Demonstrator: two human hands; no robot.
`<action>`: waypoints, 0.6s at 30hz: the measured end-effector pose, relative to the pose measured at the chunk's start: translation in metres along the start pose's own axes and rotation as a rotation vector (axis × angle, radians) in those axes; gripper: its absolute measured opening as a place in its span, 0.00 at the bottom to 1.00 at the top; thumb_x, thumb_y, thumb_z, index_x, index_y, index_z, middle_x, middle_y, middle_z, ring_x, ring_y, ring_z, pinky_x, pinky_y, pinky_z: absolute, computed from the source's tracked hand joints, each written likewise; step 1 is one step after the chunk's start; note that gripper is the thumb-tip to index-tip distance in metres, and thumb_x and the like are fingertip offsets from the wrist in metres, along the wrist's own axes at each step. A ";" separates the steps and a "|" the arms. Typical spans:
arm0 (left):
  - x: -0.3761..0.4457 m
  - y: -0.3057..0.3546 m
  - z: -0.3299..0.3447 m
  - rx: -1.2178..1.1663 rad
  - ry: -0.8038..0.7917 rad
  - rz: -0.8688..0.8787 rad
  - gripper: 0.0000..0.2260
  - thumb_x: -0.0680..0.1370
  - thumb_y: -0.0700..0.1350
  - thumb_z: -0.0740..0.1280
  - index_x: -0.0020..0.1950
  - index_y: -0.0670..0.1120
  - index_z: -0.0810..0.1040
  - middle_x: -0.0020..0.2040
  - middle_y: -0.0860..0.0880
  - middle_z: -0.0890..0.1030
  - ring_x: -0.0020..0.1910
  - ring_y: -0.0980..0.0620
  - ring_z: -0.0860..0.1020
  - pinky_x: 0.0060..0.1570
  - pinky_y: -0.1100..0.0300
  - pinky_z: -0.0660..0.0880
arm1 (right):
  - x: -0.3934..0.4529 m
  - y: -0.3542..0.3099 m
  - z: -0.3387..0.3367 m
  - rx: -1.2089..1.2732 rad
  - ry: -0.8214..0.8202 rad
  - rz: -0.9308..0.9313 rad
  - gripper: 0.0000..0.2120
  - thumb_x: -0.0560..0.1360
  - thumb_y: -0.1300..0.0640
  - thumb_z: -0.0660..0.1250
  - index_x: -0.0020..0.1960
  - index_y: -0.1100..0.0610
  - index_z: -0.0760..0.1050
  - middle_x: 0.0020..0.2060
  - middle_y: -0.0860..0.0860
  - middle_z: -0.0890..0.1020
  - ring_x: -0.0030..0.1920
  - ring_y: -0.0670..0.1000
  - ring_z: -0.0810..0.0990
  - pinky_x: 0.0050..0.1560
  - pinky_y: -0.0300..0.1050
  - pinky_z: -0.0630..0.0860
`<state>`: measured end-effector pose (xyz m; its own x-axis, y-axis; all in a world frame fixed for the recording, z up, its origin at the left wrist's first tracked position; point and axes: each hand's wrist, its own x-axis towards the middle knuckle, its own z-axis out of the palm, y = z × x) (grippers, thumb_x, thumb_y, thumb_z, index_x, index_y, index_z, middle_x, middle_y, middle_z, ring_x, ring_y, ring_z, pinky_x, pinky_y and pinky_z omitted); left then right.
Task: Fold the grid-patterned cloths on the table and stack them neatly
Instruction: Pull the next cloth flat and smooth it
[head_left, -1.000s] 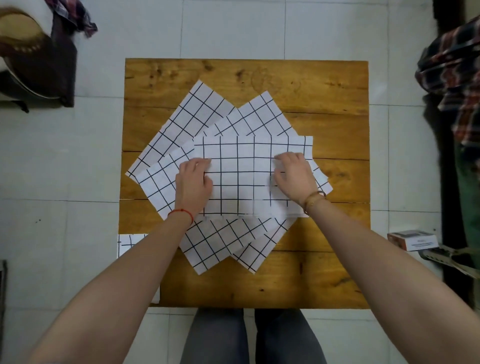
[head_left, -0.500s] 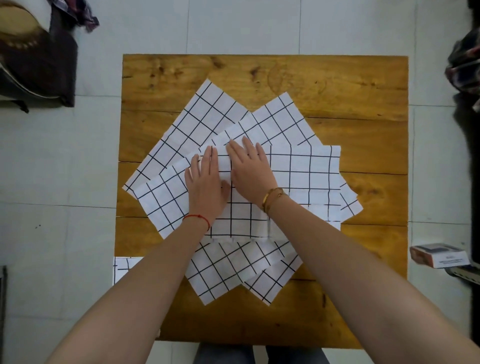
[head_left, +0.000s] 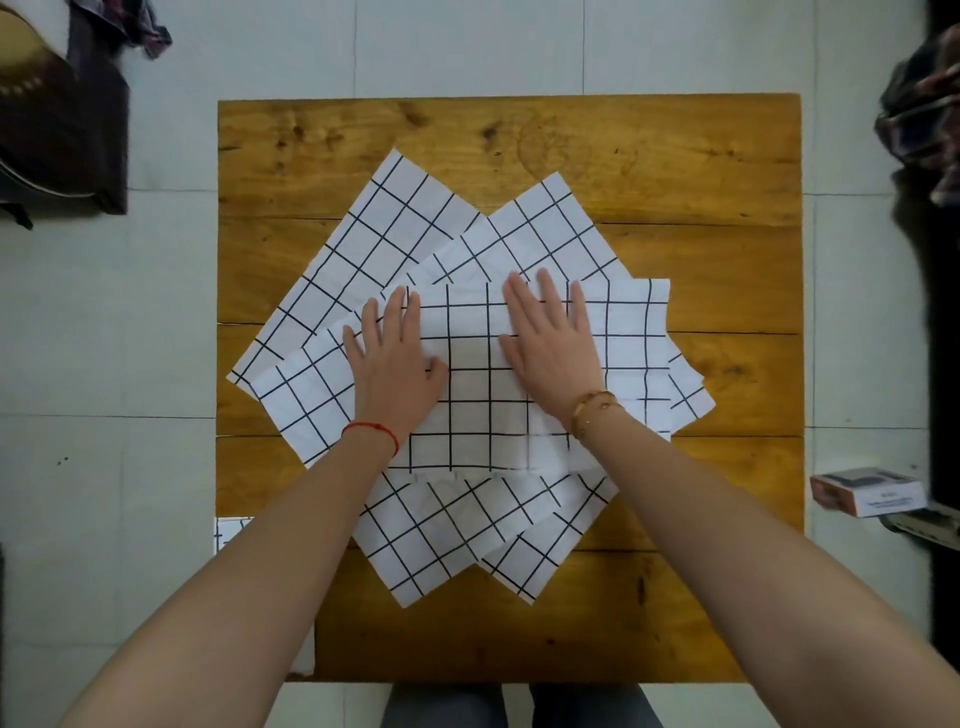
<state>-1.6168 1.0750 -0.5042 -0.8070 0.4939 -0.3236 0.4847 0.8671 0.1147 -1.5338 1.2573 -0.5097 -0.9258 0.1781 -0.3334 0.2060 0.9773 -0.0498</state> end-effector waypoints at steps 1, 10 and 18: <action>0.000 0.000 0.000 0.007 -0.003 0.002 0.33 0.73 0.50 0.62 0.77 0.45 0.57 0.77 0.45 0.59 0.75 0.39 0.56 0.69 0.34 0.58 | -0.005 0.009 0.001 0.000 0.000 0.031 0.29 0.82 0.45 0.47 0.78 0.58 0.49 0.78 0.52 0.54 0.77 0.59 0.50 0.74 0.65 0.49; 0.001 0.001 -0.001 0.032 -0.028 0.002 0.33 0.74 0.51 0.62 0.77 0.44 0.56 0.76 0.45 0.58 0.75 0.39 0.56 0.68 0.33 0.58 | -0.049 0.085 0.006 0.066 0.031 0.352 0.29 0.81 0.44 0.44 0.78 0.56 0.49 0.78 0.50 0.53 0.77 0.58 0.49 0.75 0.64 0.45; 0.002 0.001 -0.004 0.049 -0.070 -0.020 0.34 0.76 0.52 0.63 0.77 0.45 0.53 0.78 0.47 0.55 0.75 0.39 0.53 0.68 0.32 0.56 | -0.050 0.093 -0.002 0.166 0.026 0.389 0.31 0.79 0.42 0.42 0.78 0.56 0.49 0.78 0.50 0.51 0.78 0.56 0.45 0.75 0.61 0.42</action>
<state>-1.6191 1.0775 -0.5012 -0.7923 0.4692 -0.3902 0.4857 0.8719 0.0622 -1.4691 1.3391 -0.4958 -0.7763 0.5347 -0.3338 0.5878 0.8054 -0.0768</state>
